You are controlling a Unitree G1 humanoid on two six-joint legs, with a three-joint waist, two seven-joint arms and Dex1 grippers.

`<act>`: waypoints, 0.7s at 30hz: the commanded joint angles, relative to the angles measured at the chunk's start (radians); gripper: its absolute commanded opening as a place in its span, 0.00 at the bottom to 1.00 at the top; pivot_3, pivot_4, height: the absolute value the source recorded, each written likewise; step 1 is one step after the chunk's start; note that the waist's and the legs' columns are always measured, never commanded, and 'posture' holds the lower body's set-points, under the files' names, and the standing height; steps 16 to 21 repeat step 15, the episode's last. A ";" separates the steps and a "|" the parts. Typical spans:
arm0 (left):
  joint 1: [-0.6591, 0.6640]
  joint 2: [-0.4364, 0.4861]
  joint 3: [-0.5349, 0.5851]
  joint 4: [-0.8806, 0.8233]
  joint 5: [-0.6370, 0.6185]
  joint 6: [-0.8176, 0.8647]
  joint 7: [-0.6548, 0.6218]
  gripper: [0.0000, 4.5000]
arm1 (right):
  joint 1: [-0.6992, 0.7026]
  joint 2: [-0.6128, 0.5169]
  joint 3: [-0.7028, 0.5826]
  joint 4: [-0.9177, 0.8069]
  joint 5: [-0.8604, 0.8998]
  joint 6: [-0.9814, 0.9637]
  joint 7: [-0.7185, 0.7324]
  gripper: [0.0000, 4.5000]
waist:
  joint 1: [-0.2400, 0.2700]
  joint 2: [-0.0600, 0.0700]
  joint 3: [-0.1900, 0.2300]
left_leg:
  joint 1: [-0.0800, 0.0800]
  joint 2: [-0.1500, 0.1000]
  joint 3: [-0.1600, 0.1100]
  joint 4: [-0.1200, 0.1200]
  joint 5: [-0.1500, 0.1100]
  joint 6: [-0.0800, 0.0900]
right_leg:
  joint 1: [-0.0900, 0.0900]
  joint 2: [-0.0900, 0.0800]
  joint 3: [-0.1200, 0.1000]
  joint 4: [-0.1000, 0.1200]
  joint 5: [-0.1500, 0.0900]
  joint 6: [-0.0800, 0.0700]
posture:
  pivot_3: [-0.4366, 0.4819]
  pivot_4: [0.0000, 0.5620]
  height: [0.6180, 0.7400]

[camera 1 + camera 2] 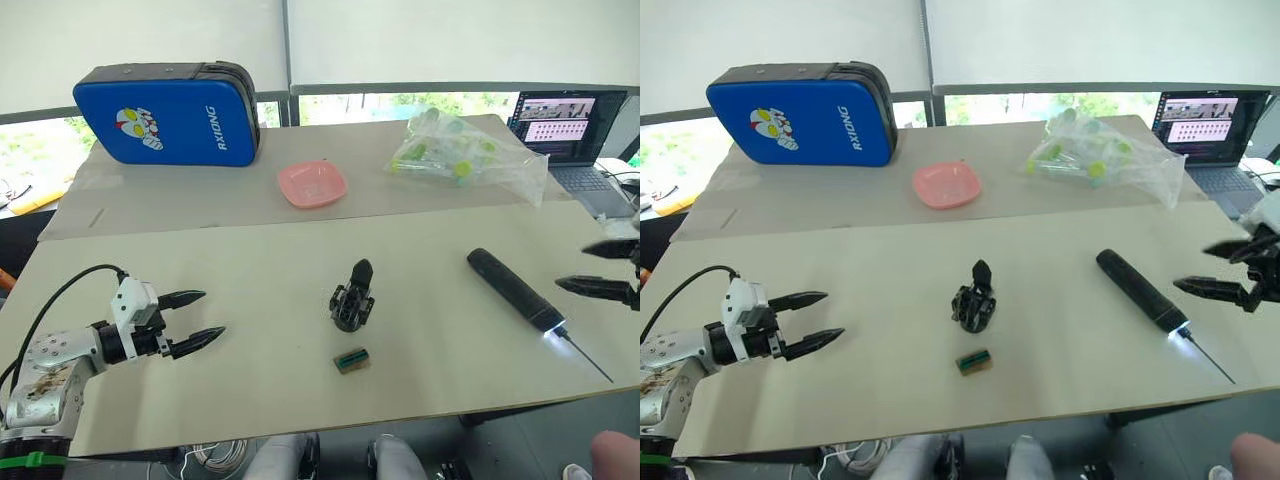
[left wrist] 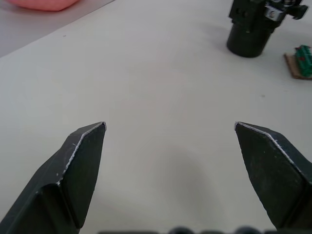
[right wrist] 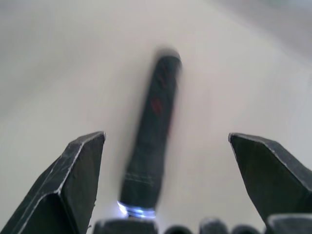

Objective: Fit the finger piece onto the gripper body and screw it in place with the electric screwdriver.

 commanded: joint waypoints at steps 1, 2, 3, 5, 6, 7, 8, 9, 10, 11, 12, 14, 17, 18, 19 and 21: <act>0.038 0.032 0.058 0.013 0.024 -0.044 0.012 1.00 | 0.116 0.100 -0.211 -0.207 0.146 -0.112 0.087 0.99 | 0.000 -0.001 0.000 | 0.001 0.001 0.000 0.000 0.000 0.000 | 0.001 0.001 0.000 0.000 0.000 0.000 | 0.48 0.27 1.00; 0.044 0.035 0.067 0.020 0.037 -0.062 0.026 1.00 | 0.149 0.139 -0.233 -0.271 0.170 -0.133 0.089 0.99 | 0.000 -0.001 0.000 | 0.002 0.001 0.000 0.000 0.000 0.000 | 0.001 0.001 0.000 0.000 0.000 0.000 | 0.48 0.27 1.00; 0.050 0.038 0.076 0.026 0.044 -0.074 0.035 1.00 | 0.186 0.166 -0.242 -0.326 0.185 -0.127 0.084 0.99 | 0.001 -0.001 0.000 | 0.002 0.001 0.000 0.000 0.000 0.000 | 0.001 0.001 0.000 0.000 0.000 0.000 | 0.48 0.27 1.00; 0.066 0.040 0.095 0.034 0.060 -0.099 0.052 1.00 | 0.240 0.232 -0.230 -0.414 0.185 -0.176 0.063 0.99 | 0.004 -0.001 0.000 | 0.002 0.001 0.000 0.000 0.000 0.000 | 0.001 0.001 0.001 0.000 0.000 0.000 | 0.48 0.27 1.00; 0.078 0.041 0.102 0.036 0.067 -0.114 0.056 1.00 | 0.266 0.254 -0.214 -0.446 0.177 -0.185 0.054 0.99 | 0.004 -0.001 0.000 | 0.002 0.001 0.000 0.000 0.000 0.000 | 0.001 0.001 0.001 0.000 0.000 0.000 | 0.48 0.27 1.00; 0.087 0.039 0.106 0.036 0.073 -0.126 0.060 1.00 | 0.281 0.273 -0.202 -0.465 0.167 -0.206 0.051 0.99 | 0.005 -0.001 0.000 | 0.002 0.001 0.000 0.000 0.000 0.000 | 0.001 0.000 0.001 0.000 0.000 0.000 | 0.48 0.27 1.00; 0.098 0.036 0.110 0.035 0.082 -0.140 0.069 1.00 | 0.297 0.291 -0.185 -0.473 0.155 -0.229 0.050 0.99 | 0.006 -0.001 0.000 | 0.002 0.001 0.000 0.000 0.000 0.000 | 0.001 0.000 0.001 0.000 0.000 0.000 | 0.48 0.27 1.00; 0.107 0.035 0.114 0.032 0.086 -0.146 0.074 1.00 | 0.309 0.304 -0.174 -0.474 0.147 -0.243 0.046 0.99 | 0.006 -0.002 -0.001 | 0.002 0.001 0.001 0.000 0.000 0.000 | 0.001 0.000 0.001 0.000 0.000 0.000 | 0.48 0.27 1.00; 0.113 0.032 0.117 0.030 0.087 -0.153 0.080 1.00 | 0.309 0.319 -0.164 -0.470 0.142 -0.268 0.041 0.99 | 0.007 -0.003 0.000 | 0.002 0.001 0.001 0.000 0.000 0.000 | 0.001 0.000 0.001 0.000 0.000 0.000 | 0.48 0.27 1.00; 0.119 0.031 0.119 0.027 0.086 -0.155 0.084 1.00 | 0.308 0.327 -0.157 -0.467 0.140 -0.281 0.034 0.99 | 0.007 -0.003 0.000 | 0.002 0.001 0.001 0.000 0.000 0.000 | 0.001 0.000 0.001 0.000 0.001 0.000 | 0.48 0.27 1.00; 0.125 0.029 0.122 0.021 0.084 -0.156 0.089 1.00 | 0.304 0.332 -0.150 -0.462 0.139 -0.290 0.027 0.99 | 0.007 -0.003 0.000 | 0.002 0.001 0.001 0.000 0.000 0.000 | 0.001 0.000 0.001 0.000 0.001 0.000 | 0.48 0.27 1.00; 0.135 0.027 0.125 0.010 0.078 -0.156 0.097 1.00 | 0.287 0.339 -0.138 -0.453 0.139 -0.306 0.010 0.99 | 0.008 -0.003 0.000 | 0.002 0.001 0.001 0.000 0.000 0.000 | 0.001 0.000 0.001 0.000 0.001 0.000 | 0.48 0.27 1.00; 0.137 0.024 0.126 0.006 0.073 -0.155 0.102 1.00 | 0.280 0.339 -0.133 -0.448 0.138 -0.319 0.007 0.99 | 0.008 -0.003 0.000 | 0.002 0.001 0.001 0.000 0.000 0.000 | 0.001 0.000 0.000 0.000 0.001 0.000 | 0.48 0.27 1.00; 0.137 0.024 0.126 0.006 0.073 -0.155 0.102 1.00 | 0.280 0.339 -0.133 -0.448 0.138 -0.319 0.007 0.99 | 0.008 -0.003 0.000 | 0.002 0.001 0.001 0.000 0.000 0.000 | 0.001 0.000 0.000 0.000 0.001 0.000 | 0.48 0.27 1.00; 0.137 0.024 0.126 0.006 0.073 -0.155 0.102 1.00 | 0.280 0.339 -0.133 -0.448 0.138 -0.319 0.007 0.99 | 0.008 -0.003 0.000 | 0.002 0.001 0.001 0.000 0.000 0.000 | 0.001 0.000 0.000 0.000 0.001 0.000 | 0.48 0.27 1.00; 0.137 0.024 0.126 0.006 0.073 -0.155 0.102 1.00 | 0.280 0.339 -0.133 -0.448 0.138 -0.319 0.007 0.99 | 0.008 -0.003 0.000 | 0.002 0.001 0.001 0.000 0.000 0.000 | 0.001 0.000 0.000 0.000 0.001 0.000 | 0.48 0.27 1.00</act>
